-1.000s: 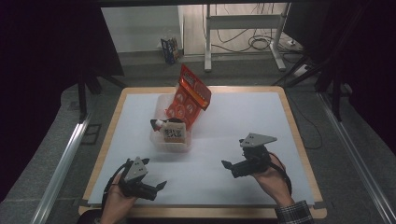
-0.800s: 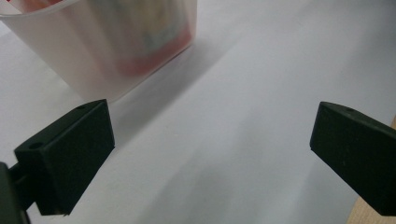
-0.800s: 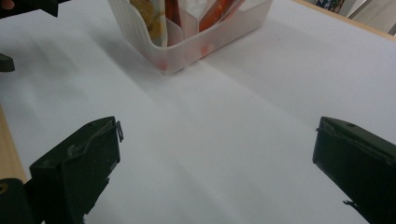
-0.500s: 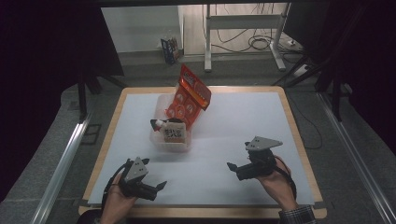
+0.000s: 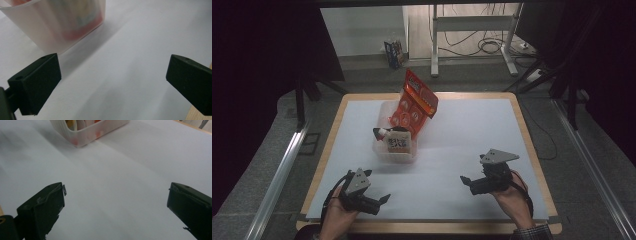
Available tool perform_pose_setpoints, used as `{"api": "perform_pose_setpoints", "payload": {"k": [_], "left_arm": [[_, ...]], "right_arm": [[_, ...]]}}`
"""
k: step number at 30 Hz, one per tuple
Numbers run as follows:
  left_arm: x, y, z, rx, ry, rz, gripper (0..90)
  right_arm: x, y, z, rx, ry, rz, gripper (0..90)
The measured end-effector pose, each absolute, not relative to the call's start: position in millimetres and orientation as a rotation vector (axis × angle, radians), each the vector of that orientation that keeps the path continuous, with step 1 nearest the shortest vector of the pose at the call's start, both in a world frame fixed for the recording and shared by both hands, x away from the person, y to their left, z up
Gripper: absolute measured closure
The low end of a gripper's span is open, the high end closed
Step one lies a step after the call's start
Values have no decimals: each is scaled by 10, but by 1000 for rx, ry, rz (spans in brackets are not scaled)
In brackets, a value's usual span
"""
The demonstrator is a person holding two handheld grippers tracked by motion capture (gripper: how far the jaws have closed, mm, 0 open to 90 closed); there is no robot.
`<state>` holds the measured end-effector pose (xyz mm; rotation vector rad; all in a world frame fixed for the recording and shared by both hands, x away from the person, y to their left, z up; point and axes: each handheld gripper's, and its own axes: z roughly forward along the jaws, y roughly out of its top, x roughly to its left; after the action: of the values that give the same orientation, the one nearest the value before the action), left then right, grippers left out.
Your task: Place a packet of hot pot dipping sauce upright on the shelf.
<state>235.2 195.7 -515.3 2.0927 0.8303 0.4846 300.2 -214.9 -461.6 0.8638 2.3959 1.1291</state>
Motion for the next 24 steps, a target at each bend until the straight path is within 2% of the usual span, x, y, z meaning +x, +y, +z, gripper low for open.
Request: {"api": "perform_pose_setpoints", "payload": {"k": [24], "left_arm": [[2362,1997,-5147,2093,849,489,0]], "right_arm": [[2890,-2446,-4636,928,2327,1116,0]]}}
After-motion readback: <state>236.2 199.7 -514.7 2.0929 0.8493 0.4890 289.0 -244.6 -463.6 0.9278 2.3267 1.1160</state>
